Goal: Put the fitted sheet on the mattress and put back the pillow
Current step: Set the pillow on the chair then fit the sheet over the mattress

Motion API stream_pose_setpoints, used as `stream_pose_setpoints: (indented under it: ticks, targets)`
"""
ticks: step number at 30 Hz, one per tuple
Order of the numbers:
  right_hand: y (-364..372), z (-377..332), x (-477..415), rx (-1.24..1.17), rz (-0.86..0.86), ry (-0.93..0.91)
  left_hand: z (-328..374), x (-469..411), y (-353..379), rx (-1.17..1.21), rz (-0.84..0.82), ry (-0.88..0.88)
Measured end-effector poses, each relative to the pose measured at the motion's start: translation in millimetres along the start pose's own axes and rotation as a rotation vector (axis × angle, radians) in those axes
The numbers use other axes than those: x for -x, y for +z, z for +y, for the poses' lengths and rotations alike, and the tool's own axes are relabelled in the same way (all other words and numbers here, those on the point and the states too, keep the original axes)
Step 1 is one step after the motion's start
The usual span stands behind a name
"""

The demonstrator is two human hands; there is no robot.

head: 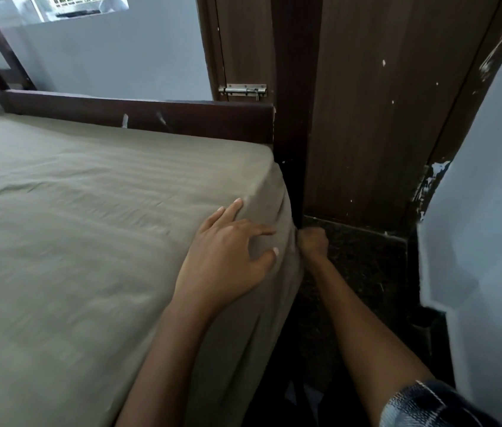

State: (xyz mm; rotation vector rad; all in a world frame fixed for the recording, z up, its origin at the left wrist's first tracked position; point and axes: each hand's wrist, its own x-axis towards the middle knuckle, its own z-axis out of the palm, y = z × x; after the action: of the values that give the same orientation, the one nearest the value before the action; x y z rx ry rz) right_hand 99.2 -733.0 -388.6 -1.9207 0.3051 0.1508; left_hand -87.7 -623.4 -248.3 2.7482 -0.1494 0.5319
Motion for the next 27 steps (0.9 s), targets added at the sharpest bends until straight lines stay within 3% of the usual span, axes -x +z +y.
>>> stream_pose_setpoints:
  ticks: [3, 6, 8, 10, 12, 14, 17, 19, 23, 27]
  targets:
    - [-18.6, 35.8, -10.8, 0.014, 0.005, 0.196, 2.4, -0.9, -3.6, 0.048, 0.003, -0.009]
    - [-25.0, 43.8, -11.0, -0.011, -0.026, 0.235, 2.4, -1.3, -3.6, 0.072, 0.000, -0.021]
    - [-26.0, 33.6, -8.2, 0.235, 0.049, 0.091, 2.2, -2.6, -2.8, 0.092, -0.007, -0.030]
    - [-24.3, 14.0, -3.5, 0.379, 0.176, -0.196, 1.2, -3.3, -1.3, 0.081, -0.009, -0.028]
    - [-14.5, -3.5, 0.9, 0.334, 0.179, -0.417, 0.6, -3.5, 0.2, 0.071, 0.001, -0.031]
    - [-1.5, -9.8, 4.7, 0.317, 0.078, -0.468, 0.6, -3.8, 0.9, 0.069, 0.005, -0.034]
    - [9.3, -7.0, 7.3, 0.335, -0.017, -0.447, 1.5, -2.9, 0.5, 0.068, -0.007, -0.042]
    - [10.0, -7.7, 6.9, 0.325, 0.028, -0.405, 1.5, -3.0, 0.7, 0.066, -0.001, -0.036]
    - [12.8, 2.4, 7.4, 0.575, 0.048, -0.207, 3.7, -2.0, -0.5, 0.059, 0.007, -0.027]
    - [11.3, 6.5, 10.3, 0.559, 0.029, -0.116, 6.6, -0.9, -2.9, 0.041, 0.000, -0.027]
